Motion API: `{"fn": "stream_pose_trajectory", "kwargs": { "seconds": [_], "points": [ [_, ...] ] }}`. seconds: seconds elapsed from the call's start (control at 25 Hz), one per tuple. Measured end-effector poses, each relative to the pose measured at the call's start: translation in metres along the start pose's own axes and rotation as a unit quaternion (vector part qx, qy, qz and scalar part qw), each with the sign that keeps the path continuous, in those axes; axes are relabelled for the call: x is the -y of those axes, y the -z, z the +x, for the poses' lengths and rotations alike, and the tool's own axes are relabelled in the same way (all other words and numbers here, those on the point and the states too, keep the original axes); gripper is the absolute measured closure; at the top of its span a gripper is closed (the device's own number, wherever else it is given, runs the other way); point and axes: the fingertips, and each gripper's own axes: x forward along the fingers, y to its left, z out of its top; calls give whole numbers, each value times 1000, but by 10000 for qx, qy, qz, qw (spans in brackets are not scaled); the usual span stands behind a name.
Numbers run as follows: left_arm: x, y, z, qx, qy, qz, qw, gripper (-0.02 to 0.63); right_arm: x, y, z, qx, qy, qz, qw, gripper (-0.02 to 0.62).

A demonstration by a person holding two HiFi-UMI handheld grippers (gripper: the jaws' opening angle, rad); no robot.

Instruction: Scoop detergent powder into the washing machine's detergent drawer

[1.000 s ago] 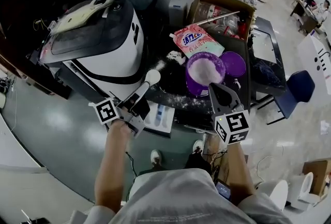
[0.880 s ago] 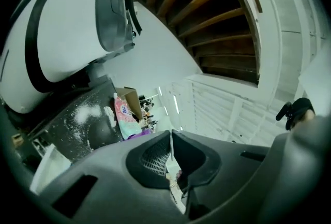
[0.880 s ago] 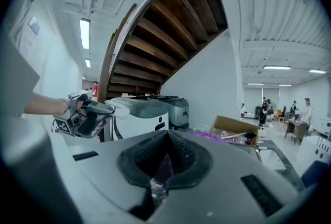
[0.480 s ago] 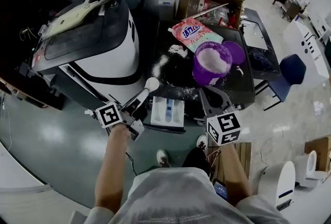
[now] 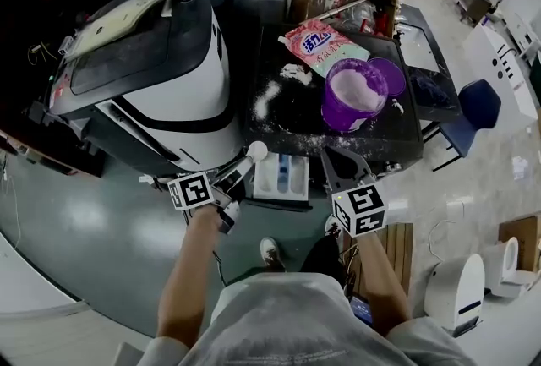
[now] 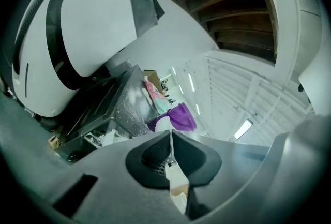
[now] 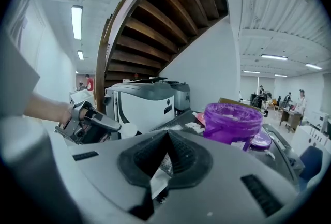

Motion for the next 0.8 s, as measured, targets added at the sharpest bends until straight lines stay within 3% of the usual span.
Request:
{"fn": "stream_pose_trajectory", "kwargs": {
  "seconds": [0.24,0.6,0.8],
  "points": [
    [-27,20,4,-278,-318,-48,9991,591,-9,18,11,-197,-109,49,9997,589],
    [-50,27,13,-614,-815,281,9944,591,-13,35,18,-399,-192,75,9990,589],
    [-55,28,15,-831,-804,270,9929,591,-9,39,18,-449,-170,119,9988,589]
  ]
}}
